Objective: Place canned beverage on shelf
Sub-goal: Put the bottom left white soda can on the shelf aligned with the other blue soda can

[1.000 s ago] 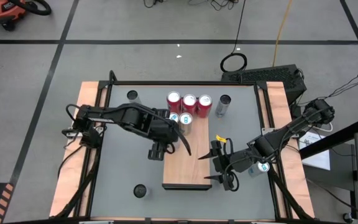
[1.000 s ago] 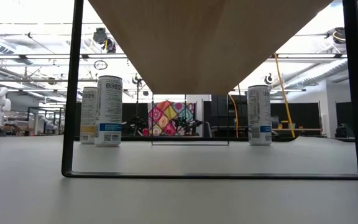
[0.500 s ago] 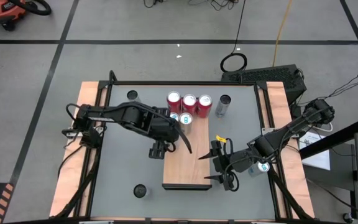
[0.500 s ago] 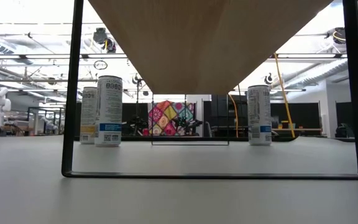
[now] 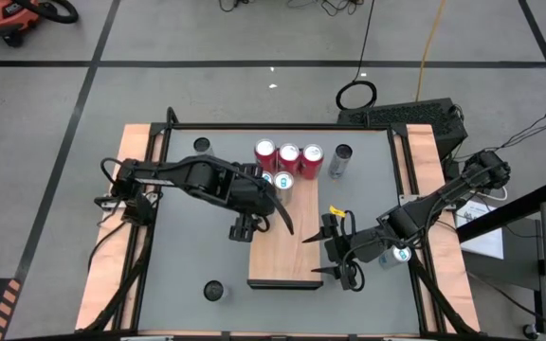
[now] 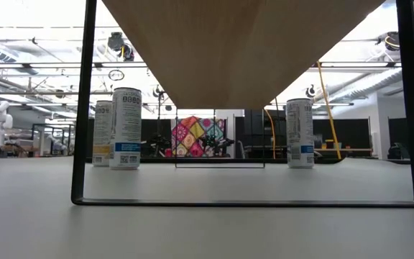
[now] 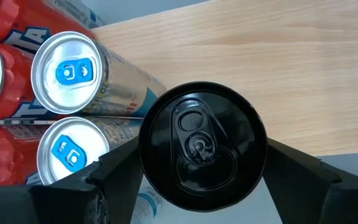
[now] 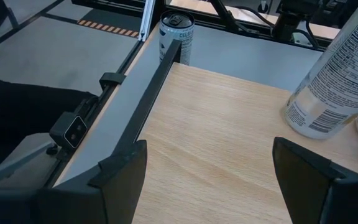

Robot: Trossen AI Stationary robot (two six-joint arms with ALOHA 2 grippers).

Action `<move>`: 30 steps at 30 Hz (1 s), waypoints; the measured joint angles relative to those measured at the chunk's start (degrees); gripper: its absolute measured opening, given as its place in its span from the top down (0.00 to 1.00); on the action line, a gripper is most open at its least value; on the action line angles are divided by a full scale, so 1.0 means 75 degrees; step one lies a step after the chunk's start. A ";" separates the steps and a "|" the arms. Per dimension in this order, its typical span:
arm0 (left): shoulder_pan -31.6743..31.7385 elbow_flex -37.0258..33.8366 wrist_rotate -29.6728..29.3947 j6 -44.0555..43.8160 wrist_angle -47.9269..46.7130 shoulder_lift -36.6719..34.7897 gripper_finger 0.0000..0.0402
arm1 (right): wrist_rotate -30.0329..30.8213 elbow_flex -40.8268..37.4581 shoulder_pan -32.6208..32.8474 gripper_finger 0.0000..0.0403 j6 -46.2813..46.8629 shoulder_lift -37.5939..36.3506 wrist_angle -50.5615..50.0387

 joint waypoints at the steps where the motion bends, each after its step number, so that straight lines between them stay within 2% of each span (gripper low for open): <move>1: -0.0003 0.0000 -0.0037 0.0000 0.0003 0.0000 0.27 | 0.0002 0.0000 0.0000 0.29 0.0000 0.0000 0.0000; 6: -0.0072 -0.0001 -0.0107 -0.0006 0.0023 0.0000 0.27 | 0.0003 0.0000 0.0000 0.29 0.0000 0.0000 0.0039; 22: -0.0568 -0.0003 -0.1040 -0.0149 0.0233 -0.0004 0.27 | 0.0004 0.0000 0.0000 0.29 -0.0137 0.0000 0.0066; 30: -0.0828 0.0038 -0.1548 -0.0318 0.0256 -0.0330 0.27 | 0.0108 -0.0003 -0.0002 0.29 -0.0138 0.0028 0.0105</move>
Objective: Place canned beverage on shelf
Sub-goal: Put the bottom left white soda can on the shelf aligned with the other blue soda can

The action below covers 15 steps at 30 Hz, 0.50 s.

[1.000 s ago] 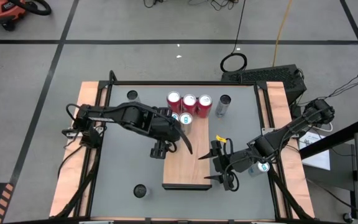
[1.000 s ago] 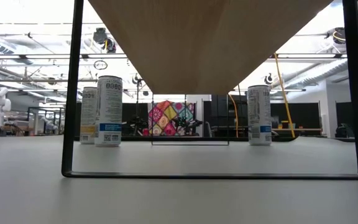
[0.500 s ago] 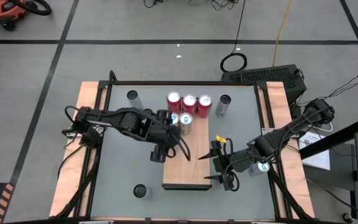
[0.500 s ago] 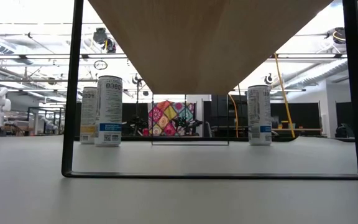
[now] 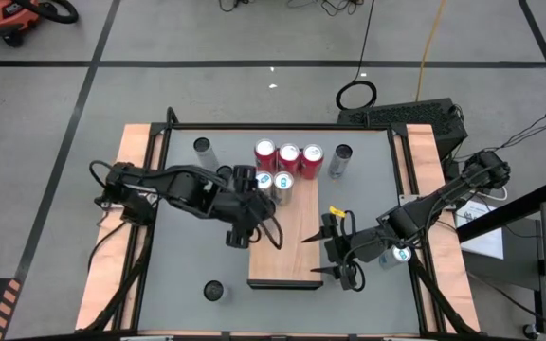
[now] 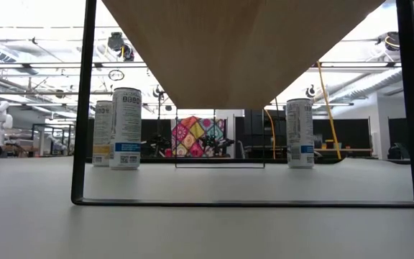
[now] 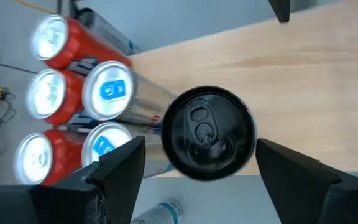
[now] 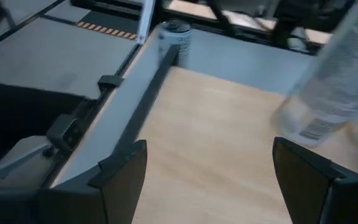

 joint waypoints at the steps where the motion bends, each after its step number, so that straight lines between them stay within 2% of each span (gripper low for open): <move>1: -0.0077 0.0003 -0.0132 -0.0113 -0.0013 -0.0067 0.27 | 0.0208 0.0000 -0.0004 0.29 0.0001 0.0051 0.0048; 5: -0.0485 0.0012 -0.0451 -0.1342 -0.0115 -0.0323 0.27 | 0.1145 0.0000 -0.0044 0.31 -0.0008 0.0531 0.0587; 8: -0.1028 -0.0087 -0.0942 -0.2485 -0.0309 -0.0370 0.27 | 0.1312 -0.0003 -0.0198 0.35 -0.0065 0.1006 0.1354; 13: -0.2464 -0.0890 -0.3482 -0.3608 -0.0467 -0.0366 0.27 | 0.1397 -0.0003 -0.0558 0.48 -0.0066 0.1612 0.2117; 15: -0.2964 -0.1367 -0.4029 -0.4249 -0.0423 -0.0366 0.27 | 0.1636 -0.0003 -0.0674 0.53 -0.0061 0.1711 0.2197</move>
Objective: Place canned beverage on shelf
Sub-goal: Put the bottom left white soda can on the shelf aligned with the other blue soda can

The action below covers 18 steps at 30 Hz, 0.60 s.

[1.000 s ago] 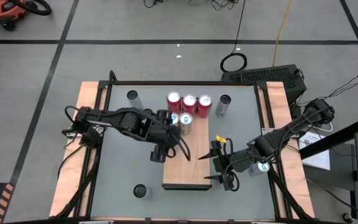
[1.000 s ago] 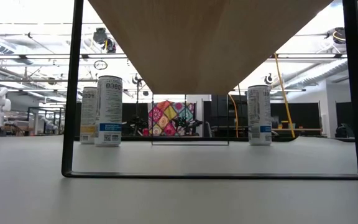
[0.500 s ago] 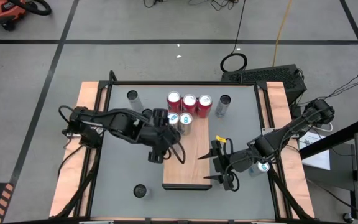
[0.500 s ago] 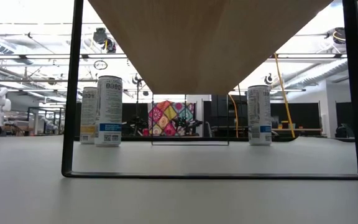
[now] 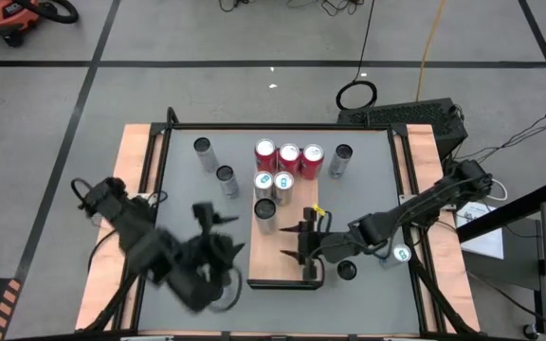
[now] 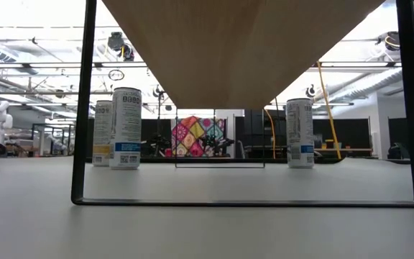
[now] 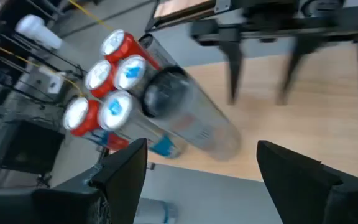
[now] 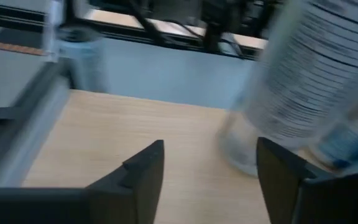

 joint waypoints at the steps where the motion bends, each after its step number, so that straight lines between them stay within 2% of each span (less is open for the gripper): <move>1: -0.0203 -0.0257 -0.0251 -0.0432 0.0027 0.0008 0.27 | 0.0157 0.0000 -0.0043 0.56 0.0017 0.0008 -0.0038; 4: -0.0632 -0.1197 -0.0870 -0.1554 0.0200 0.0008 0.28 | 0.0321 0.0000 -0.0145 0.62 0.0038 -0.0015 -0.0035; 8: -0.0683 -0.2442 -0.0772 -0.1968 0.1093 0.0014 0.32 | 0.0287 0.0000 -0.0190 0.69 -0.0095 -0.0078 -0.0001; 14: -0.0649 -0.3325 -0.0464 -0.1550 0.2268 0.0014 0.42 | 0.0272 0.0000 -0.0197 0.74 0.0184 -0.0068 -0.0221; 18: -0.0589 -0.3659 -0.0181 -0.0634 0.2989 -0.0173 0.48 | 0.0267 0.0000 -0.0137 0.75 0.0266 -0.0069 -0.0307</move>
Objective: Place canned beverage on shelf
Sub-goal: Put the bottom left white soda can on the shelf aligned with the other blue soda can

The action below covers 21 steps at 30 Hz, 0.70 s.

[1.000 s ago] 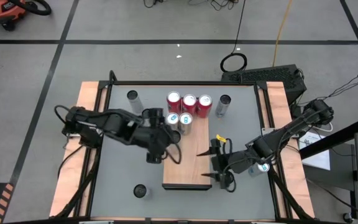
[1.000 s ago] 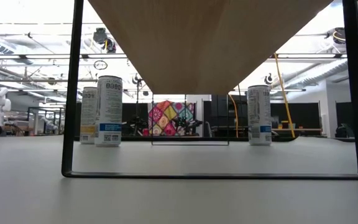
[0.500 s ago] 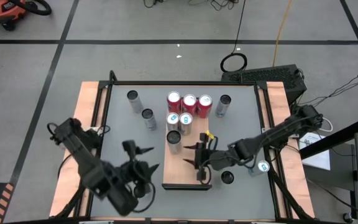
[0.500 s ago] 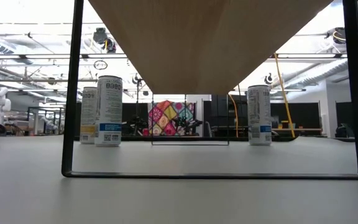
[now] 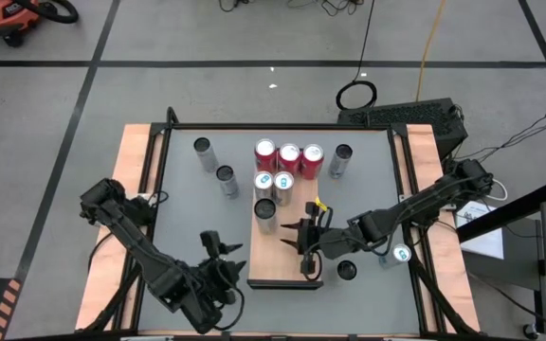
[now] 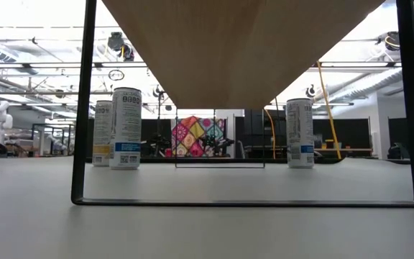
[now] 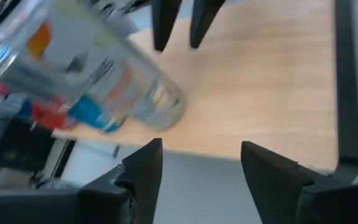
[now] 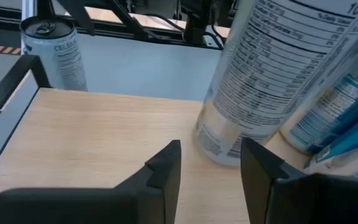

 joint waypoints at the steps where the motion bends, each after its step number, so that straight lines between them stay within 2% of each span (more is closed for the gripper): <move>1: 0.0010 -0.0004 0.0148 0.0415 0.0303 -0.0059 0.50 | 0.0000 0.0000 0.0020 0.75 -0.0008 0.0000 -0.0003; 6: -0.0015 0.0002 0.1363 0.3343 0.2151 -0.0664 0.56 | -0.0006 0.0000 0.0061 0.75 0.0017 0.0000 -0.0170; 8: 0.0060 0.0002 0.1515 0.3662 0.1977 -0.1020 0.57 | -0.0003 0.0000 0.0058 0.75 0.0066 0.0000 -0.0174; 11: 0.0215 -0.0183 0.1264 0.3505 0.1491 -0.1526 0.58 | -0.0003 0.0000 0.0058 0.75 0.0087 0.0000 -0.0229; 13: 0.0319 -0.0808 0.1184 0.3477 0.1845 -0.1951 0.59 | -0.0002 0.0000 0.0058 0.75 0.0140 0.0000 -0.0277; 15: 0.0419 -0.1704 0.1191 0.3469 0.2762 -0.2405 0.59 | 0.0008 0.0000 0.0050 0.75 0.0183 0.0000 -0.0277; 21: 0.0687 -0.4437 0.1079 0.3758 0.6507 -0.3514 0.59 | 0.0215 0.0000 -0.0119 0.75 0.0248 0.0000 -0.0229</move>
